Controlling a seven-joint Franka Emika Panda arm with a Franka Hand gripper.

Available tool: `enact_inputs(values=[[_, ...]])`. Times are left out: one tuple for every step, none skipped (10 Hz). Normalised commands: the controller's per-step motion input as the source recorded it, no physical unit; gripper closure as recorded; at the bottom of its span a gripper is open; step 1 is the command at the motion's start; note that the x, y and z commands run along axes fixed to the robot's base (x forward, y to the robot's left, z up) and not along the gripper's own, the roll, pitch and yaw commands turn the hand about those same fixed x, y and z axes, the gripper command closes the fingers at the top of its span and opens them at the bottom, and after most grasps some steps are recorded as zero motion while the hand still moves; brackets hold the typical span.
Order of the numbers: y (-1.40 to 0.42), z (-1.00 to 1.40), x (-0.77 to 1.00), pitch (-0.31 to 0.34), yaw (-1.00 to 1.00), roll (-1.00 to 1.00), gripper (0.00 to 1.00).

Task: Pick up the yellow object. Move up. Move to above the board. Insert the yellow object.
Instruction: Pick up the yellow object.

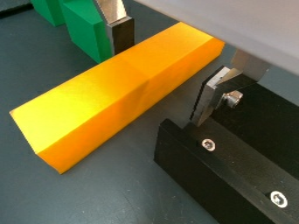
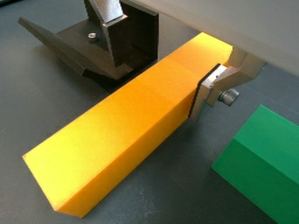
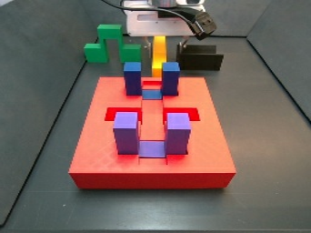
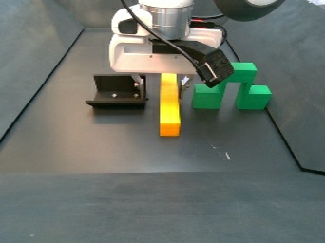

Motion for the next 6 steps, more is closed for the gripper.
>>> enact_inputs(values=[[-0.07,-0.04,0.0,0.0,0.0,-0.01,0.0],[-0.06,-0.03,0.0,0.0,0.0,0.0,0.0],[0.0,0.0,0.0,0.0,0.0,0.0,0.0],[0.0,0.0,0.0,0.0,0.0,0.0,1.0],[0.0,0.0,0.0,0.0,0.0,0.0,1.0],[0.0,0.0,0.0,0.0,0.0,0.0,1.0]])
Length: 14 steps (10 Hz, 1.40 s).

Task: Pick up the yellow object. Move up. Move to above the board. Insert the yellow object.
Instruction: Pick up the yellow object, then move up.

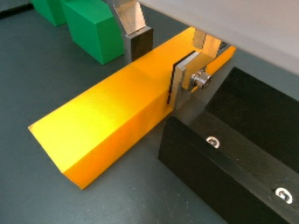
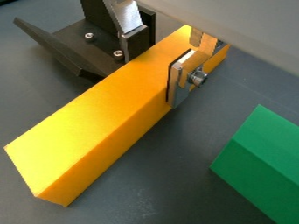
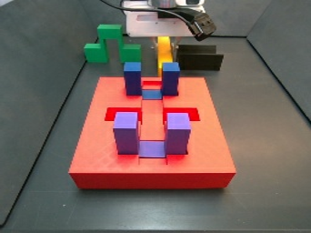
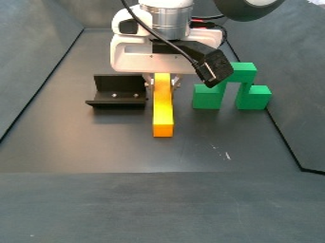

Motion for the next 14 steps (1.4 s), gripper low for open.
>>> enact_inputs(values=[[0.0,0.0,0.0,0.0,0.0,0.0,1.0],[0.0,0.0,0.0,0.0,0.0,0.0,1.0],[0.0,0.0,0.0,0.0,0.0,0.0,1.0],[0.0,0.0,0.0,0.0,0.0,0.0,1.0],[0.0,0.0,0.0,0.0,0.0,0.0,1.0],[0.0,0.0,0.0,0.0,0.0,0.0,1.0],[0.0,0.0,0.0,0.0,0.0,0.0,1.0],[0.0,0.0,0.0,0.0,0.0,0.0,1.0],[0.0,0.0,0.0,0.0,0.0,0.0,1.0],[0.0,0.0,0.0,0.0,0.0,0.0,1.0],[0.0,0.0,0.0,0.0,0.0,0.0,1.0],[0.0,0.0,0.0,0.0,0.0,0.0,1.0],[0.0,0.0,0.0,0.0,0.0,0.0,1.0],[0.0,0.83,0.0,0.0,0.0,0.0,1.0]])
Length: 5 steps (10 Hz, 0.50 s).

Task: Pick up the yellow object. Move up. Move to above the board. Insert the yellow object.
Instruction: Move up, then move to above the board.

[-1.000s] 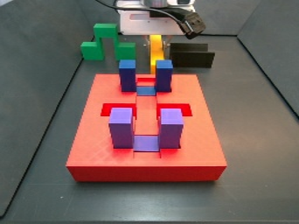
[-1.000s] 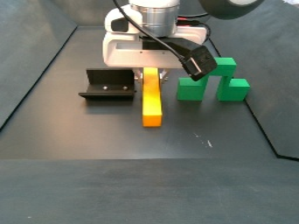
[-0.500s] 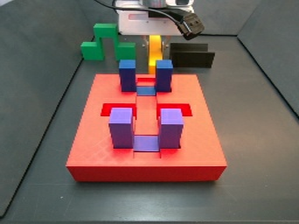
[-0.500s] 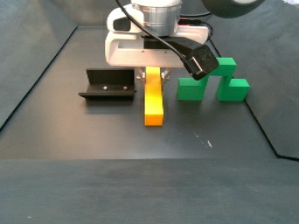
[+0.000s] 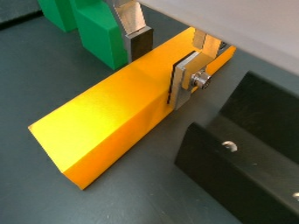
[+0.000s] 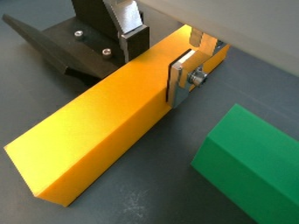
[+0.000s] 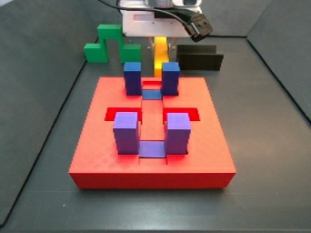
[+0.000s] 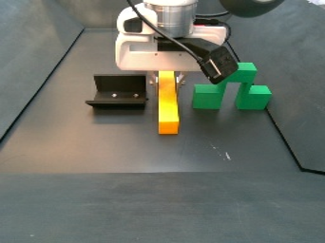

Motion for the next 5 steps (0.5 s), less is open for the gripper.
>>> enact_inputs(values=[[0.01,0.8,0.0,0.01,0.0,0.0,1.0],[0.02,0.59,-0.02,0.05,0.0,0.0,1.0],[0.01,0.3,0.01,0.035,-0.01,0.0,1.0],[0.0,1.4,0.0,0.0,0.0,0.0,1.0],[0.0,1.4,-0.01,0.022,0.0,0.0,1.0]])
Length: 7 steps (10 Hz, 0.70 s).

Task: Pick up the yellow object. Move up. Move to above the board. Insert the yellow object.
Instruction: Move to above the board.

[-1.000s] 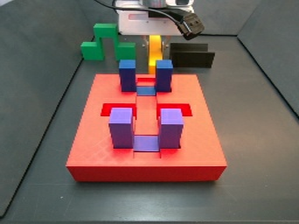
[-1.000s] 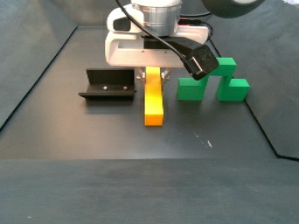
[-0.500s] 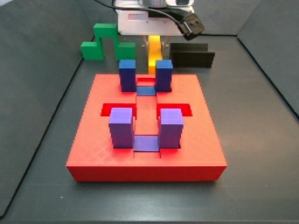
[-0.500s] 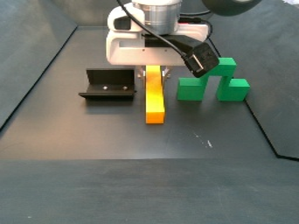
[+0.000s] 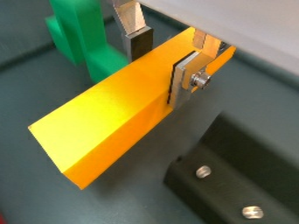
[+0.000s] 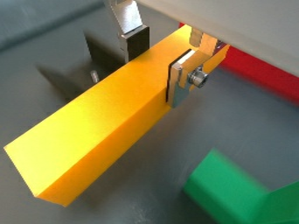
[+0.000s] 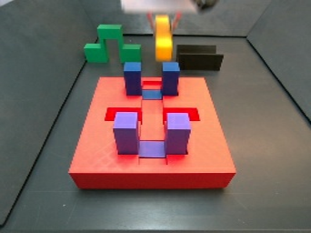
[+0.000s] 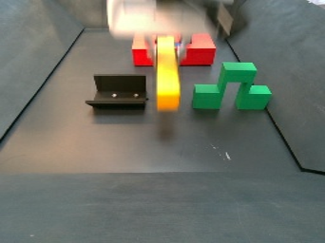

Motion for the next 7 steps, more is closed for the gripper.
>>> enact_inputs(values=[[0.0,1.4,-0.03,0.012,0.0,-0.01,1.0],[0.0,1.4,-0.01,-0.002,0.0,-0.01,1.0],[0.0,1.4,0.01,0.02,0.0,-0.01,1.0],[0.0,1.4,0.01,0.054,0.0,-0.02,1.0],[0.0,1.4,0.01,0.058,0.0,-0.02,1.0],[0.0,0.77,0.01,0.054,0.0,-0.03,1.0],[0.0,0.23,0.04,0.044,0.0,-0.03,1.0]])
